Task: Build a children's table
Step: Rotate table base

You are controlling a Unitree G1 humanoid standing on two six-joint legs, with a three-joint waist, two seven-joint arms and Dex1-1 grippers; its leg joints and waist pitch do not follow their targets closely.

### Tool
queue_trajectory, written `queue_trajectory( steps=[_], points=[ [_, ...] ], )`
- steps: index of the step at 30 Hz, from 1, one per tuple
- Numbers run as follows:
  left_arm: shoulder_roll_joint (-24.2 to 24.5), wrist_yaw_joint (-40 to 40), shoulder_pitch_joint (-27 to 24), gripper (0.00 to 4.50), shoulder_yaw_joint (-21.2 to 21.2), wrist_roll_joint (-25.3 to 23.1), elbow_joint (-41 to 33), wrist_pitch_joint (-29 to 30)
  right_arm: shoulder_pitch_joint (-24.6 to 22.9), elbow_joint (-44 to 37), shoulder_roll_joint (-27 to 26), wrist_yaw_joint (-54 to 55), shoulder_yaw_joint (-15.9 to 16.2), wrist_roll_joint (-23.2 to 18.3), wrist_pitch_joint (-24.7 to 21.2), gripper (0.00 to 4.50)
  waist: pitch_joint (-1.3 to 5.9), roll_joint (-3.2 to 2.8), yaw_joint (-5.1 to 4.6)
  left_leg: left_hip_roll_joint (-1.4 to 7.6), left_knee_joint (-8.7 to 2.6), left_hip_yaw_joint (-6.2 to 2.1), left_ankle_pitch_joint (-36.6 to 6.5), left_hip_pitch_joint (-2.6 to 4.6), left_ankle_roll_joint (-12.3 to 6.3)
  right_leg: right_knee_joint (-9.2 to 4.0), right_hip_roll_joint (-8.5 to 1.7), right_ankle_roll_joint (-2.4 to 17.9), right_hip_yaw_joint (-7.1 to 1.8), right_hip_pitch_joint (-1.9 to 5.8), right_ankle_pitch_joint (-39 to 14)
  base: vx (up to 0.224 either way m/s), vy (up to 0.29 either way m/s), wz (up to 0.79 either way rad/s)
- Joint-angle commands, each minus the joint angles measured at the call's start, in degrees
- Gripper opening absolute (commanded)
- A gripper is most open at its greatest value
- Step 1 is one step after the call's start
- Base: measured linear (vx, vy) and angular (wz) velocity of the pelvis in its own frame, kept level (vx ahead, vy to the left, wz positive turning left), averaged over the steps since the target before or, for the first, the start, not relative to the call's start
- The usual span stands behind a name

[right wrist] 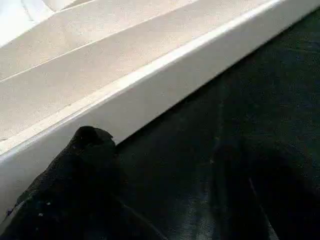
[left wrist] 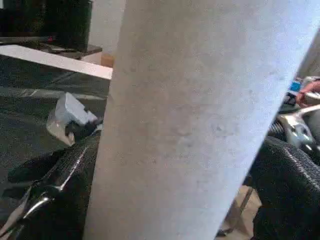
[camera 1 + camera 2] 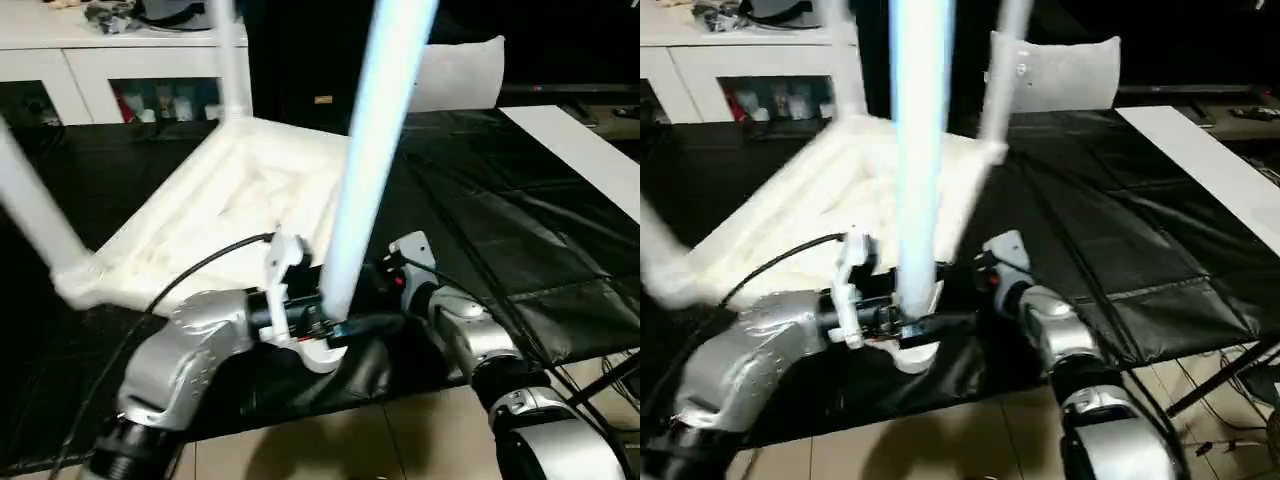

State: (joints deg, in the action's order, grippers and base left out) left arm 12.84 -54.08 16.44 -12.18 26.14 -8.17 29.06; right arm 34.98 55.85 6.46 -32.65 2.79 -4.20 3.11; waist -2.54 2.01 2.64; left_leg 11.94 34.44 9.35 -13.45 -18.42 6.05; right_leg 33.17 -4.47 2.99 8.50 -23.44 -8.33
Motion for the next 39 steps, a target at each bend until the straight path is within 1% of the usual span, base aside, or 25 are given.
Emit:
queue_trajectory(
  steps=[1, 2, 3, 6, 7, 8, 11, 15, 17, 20, 21, 22, 23, 26, 27, 28, 29, 30, 31, 32, 33, 34, 36, 37, 39],
  points=[
    [-1.27, 0.89, 1.64, 4.46, -2.04, -1.17, 0.86, -0.78, 1.0, 0.09, -1.19, -1.68, 1.4, 0.08, 0.87, 4.5, 3.3, -0.77, 0.63, 1.55, -4.18, -0.05, -6.56, -1.02, -3.06, -3.51, -4.43, 7.95, -3.92, 3.86, -20.06, 0.0, 0.0, 0.0],
    [-1.27, 0.89, 1.64, 4.46, -2.04, -1.17, 0.86, -0.78, 1.0, 0.09, -1.19, -1.68, 1.4, 0.08, 0.87, 4.5, 3.29, -0.58, 0.53, 1.55, -4.17, 0.0, -6.54, -1.08, -3.12, -3.6, -4.34, 7.84, -3.91, 3.86, -19.98, 0.0, 0.0, 0.0],
    [-1.55, 0.89, 1.97, 4.46, -2.09, -1.34, 1.2, -1.0, 0.86, 0.02, -1.18, -2.21, 1.4, 0.05, 0.9, 4.5, 3.31, -0.87, 0.69, 1.63, -4.22, -0.08, -6.65, -0.95, -2.99, -3.48, -4.37, 7.89, -3.9, 3.85, -19.79, 0.0, 0.0, 0.0],
    [-1.85, 1.02, 2.27, 4.46, -2.16, -1.54, 1.49, -1.28, 0.75, 0.02, -1.17, -2.47, 1.46, 0.17, 1.02, 4.5, 3.32, -0.71, 0.84, 1.62, -4.23, -0.03, -6.73, -0.91, -2.9, -3.56, -4.35, 7.8, -3.91, 3.83, -19.77, 0.0, 0.0, 0.0],
    [-3.31, 2.12, 3.0, 4.46, -2.21, -1.8, 2.37, -2.23, 0.54, 0.29, -1.18, -2.59, 1.22, 0.26, 1.37, 4.5, 3.34, -0.7, 0.85, 1.64, -4.22, -0.03, -6.57, -0.94, -2.86, -3.51, -4.33, 7.97, -3.93, 3.83, -19.27, 0.0, 0.0, 0.0],
    [-3.59, 2.34, 3.11, 4.46, -2.2, -1.84, 2.52, -2.38, 0.52, 0.32, -1.18, -2.61, 1.18, 0.27, 1.42, 4.5, 3.34, -1.21, 0.93, 1.62, -4.19, -0.04, -6.64, -0.9, -2.77, -3.5, -4.35, 8.13, -3.93, 3.81, -18.95, 0.0, 0.0, 0.0],
    [-6.5, 5.18, 4.26, 4.46, -2.35, -3.11, 4.3, -4.97, 0.28, 1.02, -0.97, -1.49, 0.53, 0.72, 2.18, 4.5, 3.43, -0.95, 1.01, 1.56, -4.14, 0.01, -7.28, -0.98, -2.75, -3.67, -4.29, 8.17, -3.84, 4.02, -18.68, 0.0, 0.0, 0.0],
    [-8.28, 7.69, 5.47, 4.46, -2.61, -5.37, 6.57, -7.6, 0.06, 1.25, -0.33, 0.44, -0.43, 0.87, 2.69, 4.5, 3.46, -1.11, 1.04, 1.42, -4.04, -0.01, -7.21, -1.07, -3.26, -3.9, -4.3, 7.49, -3.7, 4.07, -19.82, 0.0, 0.0, 0.0],
    [-10.13, 9.58, 6.56, 4.46, -2.74, -7.12, 8.78, -10.29, -0.38, 1.48, 1.26, 2.55, -1.85, 0.67, 3.19, 4.5, 3.42, -0.81, 1.05, 1.3, -3.98, 0.03, -6.8, -1.09, -3.76, -4.15, -4.19, 6.8, -3.6, 4.01, -20.95, 0.0, 0.0, 0.0],
    [-10.94, 9.62, 6.8, 4.46, -4.07, -8.11, 9.17, -11.3, -1.28, 0.6, 2.81, 2.12, -2.61, 0.34, 3.23, 4.5, 3.53, -0.8, 1.34, 1.4, -3.95, 0.06, -6.23, -1.09, -4.27, -4.08, -4.27, 6.65, -3.59, 3.97, -20.69, 0.0, 0.0, 0.0],
    [-11.06, 9.64, 6.71, 4.46, -4.84, -8.76, 9.41, -11.82, -1.85, 0.05, 3.65, 1.64, -3.05, 0.04, 3.09, 4.5, 3.56, -0.36, 1.32, 1.51, -3.93, 0.1, -5.95, -1.17, -4.52, -4.01, -4.3, 6.79, -3.64, 3.99, -20.28, 0.0, 0.0, 0.0],
    [-11.01, 9.71, 6.67, 4.46, -4.95, -9.03, 9.55, -12.13, -2.02, -0.08, 3.92, 1.57, -3.14, 0.04, 3.12, 4.5, 3.6, -0.51, 1.49, 1.51, -3.91, 0.08, -5.67, -1.11, -4.62, -3.9, -4.34, 6.9, -3.65, 4.01, -19.92, 0.0, 0.0, 0.0],
    [-10.33, 10.25, 6.36, 4.46, -5.19, -10.72, 10.33, -14.03, -3.14, -0.99, 5.59, 1.03, -3.68, -0.07, 3.26, 4.5, 3.62, -0.5, 1.65, 1.58, -3.88, 0.1, -5.15, -1.05, -5.0, -3.84, -4.27, 7.02, -3.67, 3.84, -19.38, 0.0, 0.0, 0.0],
    [-8.43, 10.2, 5.64, 4.46, -3.4, -10.54, 9.9, -14.56, -4.65, -3.08, 7.05, -0.23, -4.26, -0.63, 3.11, 4.5, 3.56, -0.64, 2.4, 1.55, -3.9, 0.18, -5.41, -0.93, -5.03, -3.86, -4.33, 6.26, -3.68, 3.86, -20.03, 0.0, 0.0, 0.0],
    [-7.87, 10.04, 5.37, 4.46, -2.89, -10.35, 9.63, -14.59, -5.06, -3.71, 7.26, -0.5, -4.34, -0.78, 3.07, 4.5, 3.53, -0.56, 2.4, 1.52, -3.94, 0.21, -5.63, -0.94, -5.02, -3.95, -4.29, 6.14, -3.66, 3.84, -20.36, 0.0, 0.0, 0.0],
    [-6.26, 8.66, 4.66, 4.46, -2.34, -9.98, 8.93, -14.3, -5.75, -4.69, 7.69, -1.14, -4.39, -1.01, 3.33, 4.5, 3.43, -0.92, 2.5, 1.38, -3.98, 0.15, -6.31, -0.98, -4.71, -4.15, -4.29, 5.49, -3.54, 3.88, -21.54, 0.0, 0.0, 0.0],
    [-5.0, 7.56, 4.14, 4.46, -2.14, -9.88, 8.48, -14.17, -6.21, -5.3, 8.01, -1.74, -4.38, -1.14, 3.55, 4.5, 3.41, -0.76, 2.4, 1.42, -4.01, 0.19, -6.6, -0.94, -4.67, -4.3, -4.29, 5.3, -3.55, 3.84, -21.93, 0.0, 0.0, 0.0],
    [-2.45, 5.48, 3.21, 4.46, -1.99, -9.98, 7.89, -14.23, -7.06, -6.4, 8.69, -2.95, -4.26, -1.22, 4.1, 4.5, 3.43, -0.9, 2.52, 1.35, -4.02, 0.05, -6.83, -0.97, -4.59, -4.18, -4.33, 5.02, -3.48, 3.85, -22.25, 0.0, 0.0, 0.0],
    [-0.35, 3.92, 2.54, 4.46, -2.14, -10.33, 7.65, -14.16, -7.7, -7.2, 9.27, -3.97, -4.11, -1.23, 4.42, 4.5, 3.36, -0.67, 2.26, 1.3, -4.1, 0.09, -7.11, -1.18, -4.84, -4.28, -4.22, 4.62, -3.48, 3.88, -22.9, 0.0, 0.0, 0.0],
    [1.44, 2.54, 2.03, 4.46, -2.45, -10.82, 7.75, -14.37, -8.31, -8.05, 9.81, -5.14, -3.88, -1.4, 4.32, 4.5, 3.45, -0.83, 2.31, 1.26, -4.06, 0.16, -7.15, -0.87, -4.93, -4.32, -4.16, 4.51, -3.52, 3.67, -23.22, 0.0, 0.0, 0.0],
    [2.75, 1.49, 1.66, 4.46, -2.68, -11.19, 7.92, -14.58, -8.85, -8.79, 10.24, -6.14, -3.64, -1.53, 4.27, 4.5, 3.42, -0.77, 2.37, 1.23, -4.08, 0.13, -7.07, -0.89, -4.98, -4.33, -4.13, 4.5, -3.49, 3.68, -23.29, 0.0, 0.0, 0.0],
    [4.21, 0.38, 1.41, 4.46, -2.92, -11.49, 8.44, -15.07, -9.68, -10.23, 10.87, -7.63, -3.32, -1.82, 3.82, 4.5, 3.38, -1.07, 2.51, 1.41, -4.17, 0.1, -6.94, -0.77, -4.95, -4.29, -4.09, 4.69, -3.54, 3.57, -22.98, 0.0, 0.0, 0.0],
    [6.57, -1.5, 1.35, 4.46, -3.15, -12.08, 9.59, -15.72, -10.95, -12.6, 12.15, -10.66, -2.73, -2.28, 3.25, 4.5, 3.24, -0.79, 2.44, 1.4, -4.22, 0.14, -7.38, -0.77, -5.08, -4.4, -3.99, 4.69, -3.49, 3.54, -23.4, 0.0, 0.0, 0.0],
    [8.89, -3.69, 1.83, 4.46, -3.6, -12.75, 11.31, -16.24, -12.17, -15.21, 13.66, -13.79, -2.25, -2.64, 2.64, 4.5, 3.26, -0.92, 2.6, 1.42, -4.29, 0.05, -7.8, -0.76, -4.96, -4.37, -4.12, 4.73, -3.5, 3.6, -23.71, 0.0, 0.0, 0.0],
    [9.69, -4.63, 2.18, 4.3, -3.85, -13.02, 12.12, -16.42, -12.63, -16.3, 14.29, -14.9, -2.11, -2.77, 2.38, 4.5, 3.2, -0.91, 2.73, 1.36, -4.29, 0.1, -8.2, -0.65, -5.22, -4.5, -4.05, 4.09, -3.6, 3.54, -24.16, 0.0, 0.0, 0.0]
  ],
)
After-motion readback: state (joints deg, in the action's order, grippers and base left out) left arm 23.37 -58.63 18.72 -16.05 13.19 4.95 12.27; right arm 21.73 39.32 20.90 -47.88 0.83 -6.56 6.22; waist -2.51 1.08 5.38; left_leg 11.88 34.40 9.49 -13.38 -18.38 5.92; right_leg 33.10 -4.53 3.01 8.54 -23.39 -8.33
